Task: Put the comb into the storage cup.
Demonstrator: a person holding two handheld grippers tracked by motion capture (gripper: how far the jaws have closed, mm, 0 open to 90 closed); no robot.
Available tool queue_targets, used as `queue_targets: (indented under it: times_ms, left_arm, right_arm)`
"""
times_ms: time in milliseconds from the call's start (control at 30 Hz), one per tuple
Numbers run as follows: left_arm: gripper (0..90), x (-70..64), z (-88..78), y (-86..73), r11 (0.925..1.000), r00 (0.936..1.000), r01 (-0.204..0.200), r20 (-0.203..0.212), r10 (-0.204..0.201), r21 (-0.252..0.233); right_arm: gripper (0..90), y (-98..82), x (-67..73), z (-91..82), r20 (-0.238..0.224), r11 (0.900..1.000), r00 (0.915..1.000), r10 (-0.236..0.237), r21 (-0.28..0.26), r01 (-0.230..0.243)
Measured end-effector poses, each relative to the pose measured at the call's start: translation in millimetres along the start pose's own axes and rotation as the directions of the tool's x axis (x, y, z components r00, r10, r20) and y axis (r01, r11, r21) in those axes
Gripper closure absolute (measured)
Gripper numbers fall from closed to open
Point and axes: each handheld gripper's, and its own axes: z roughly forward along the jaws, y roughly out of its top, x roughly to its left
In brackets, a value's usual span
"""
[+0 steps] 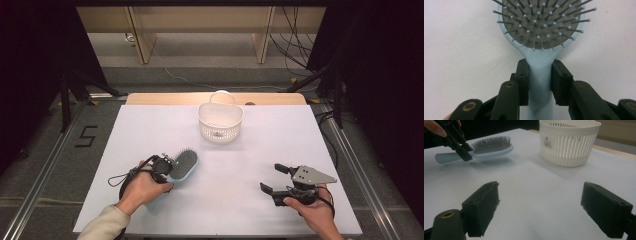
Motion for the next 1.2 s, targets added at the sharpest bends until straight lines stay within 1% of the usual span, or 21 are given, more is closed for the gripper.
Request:
queue_targets:
  times_ms: [67,200,400,533,700,833,1000,1200]
  left_arm:
    - [69.8,-0.8,-0.9,-1.4,0.9997,1.0,0.009,-0.002,-0.009,-0.025]
    - [69.8,-1.4,-2.7,-3.6,0.9987,0.9998,0.019,-0.004,-0.019,-0.047]
    - [69.8,-1.5,-5.1,-4.7,0.9937,0.9993,0.035,-0.012,-0.036,-0.107]
    - [69.8,-1.8,-6.7,-4.8,0.9901,0.999,0.039,-0.016,-0.042,-0.135]
    - [69.8,-1.8,-7.7,-5.4,0.9866,0.9986,0.046,-0.019,-0.049,-0.157]
    - [69.8,-1.0,-7.6,-5.9,0.9857,0.9985,0.045,-0.022,-0.05,-0.162]
    - [69.8,-0.8,-9.5,-5.4,0.9808,0.998,0.051,-0.026,-0.057,-0.188]
    - [69.8,-0.3,-10.3,-5.3,0.9776,0.9976,0.057,-0.027,-0.064,-0.203]
  right_arm:
    - [15.6,0.1,0.1,-0.1,0.0,1.0,1.0,0.0,-0.001,0.0]
    - [15.6,0.1,0.1,0.0,-0.001,1.0,1.0,0.001,0.0,-0.001]
    - [15.6,0.1,0.1,-0.2,-0.001,1.0,1.0,0.0,-0.001,0.0]
    - [15.6,0.1,0.0,-0.1,0.0,1.0,1.0,0.0,-0.003,0.0]
    - [15.6,0.0,0.0,0.0,-0.001,1.0,1.0,0.001,-0.004,-0.001]
    - [15.6,0.0,-0.1,0.0,-0.002,1.0,1.0,0.001,-0.001,-0.001]
    - [15.6,-0.1,-0.2,-0.1,-0.002,1.0,1.0,0.001,0.0,-0.001]
    - [15.6,0.0,-0.1,-0.1,-0.002,1.0,1.0,0.002,-0.001,-0.002]
